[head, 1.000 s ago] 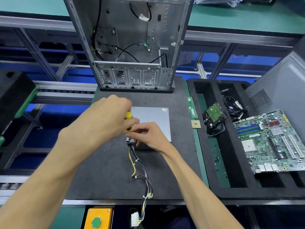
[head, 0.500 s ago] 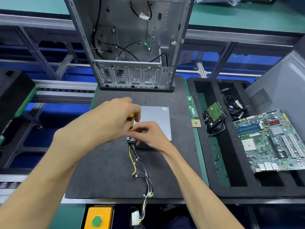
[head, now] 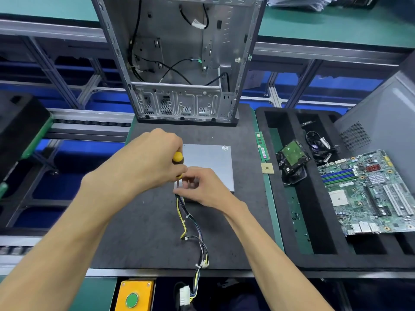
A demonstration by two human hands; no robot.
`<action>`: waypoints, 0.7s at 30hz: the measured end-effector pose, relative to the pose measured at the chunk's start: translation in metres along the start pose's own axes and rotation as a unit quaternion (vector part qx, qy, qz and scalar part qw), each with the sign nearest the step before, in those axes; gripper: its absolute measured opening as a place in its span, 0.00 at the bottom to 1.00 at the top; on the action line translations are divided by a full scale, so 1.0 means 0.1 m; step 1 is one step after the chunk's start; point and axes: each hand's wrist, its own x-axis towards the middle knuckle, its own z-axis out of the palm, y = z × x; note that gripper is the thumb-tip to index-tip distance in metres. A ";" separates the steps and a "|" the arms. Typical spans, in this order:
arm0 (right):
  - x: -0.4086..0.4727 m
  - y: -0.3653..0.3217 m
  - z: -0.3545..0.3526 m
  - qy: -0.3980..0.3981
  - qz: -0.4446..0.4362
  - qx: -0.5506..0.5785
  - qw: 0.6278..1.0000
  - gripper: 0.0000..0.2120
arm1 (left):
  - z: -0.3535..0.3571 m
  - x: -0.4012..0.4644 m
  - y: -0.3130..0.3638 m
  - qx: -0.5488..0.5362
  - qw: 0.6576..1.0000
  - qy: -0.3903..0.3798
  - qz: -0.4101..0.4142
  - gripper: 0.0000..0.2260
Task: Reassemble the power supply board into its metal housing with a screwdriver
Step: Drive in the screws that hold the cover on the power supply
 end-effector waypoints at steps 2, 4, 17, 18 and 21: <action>-0.01 0.03 -0.03 0.001 -0.042 -0.148 0.988 0.13 | 0.02 0.01 0.00 -0.006 1.000 0.000 -0.017 0.11; -0.04 0.07 -0.05 0.006 -0.067 -0.221 0.973 0.19 | 0.04 0.01 0.00 -0.003 0.999 0.013 -0.030 0.16; -0.07 0.07 0.06 0.048 -0.053 -0.300 0.951 0.16 | 0.26 0.08 0.17 0.078 0.990 0.110 -0.050 0.19; -0.07 0.07 0.07 0.046 -0.051 -0.304 0.950 0.16 | 0.28 0.08 0.18 0.082 0.989 0.114 -0.055 0.19; -0.07 0.06 0.06 0.041 -0.047 -0.302 0.951 0.14 | 0.30 0.09 0.17 0.082 0.986 0.123 -0.072 0.20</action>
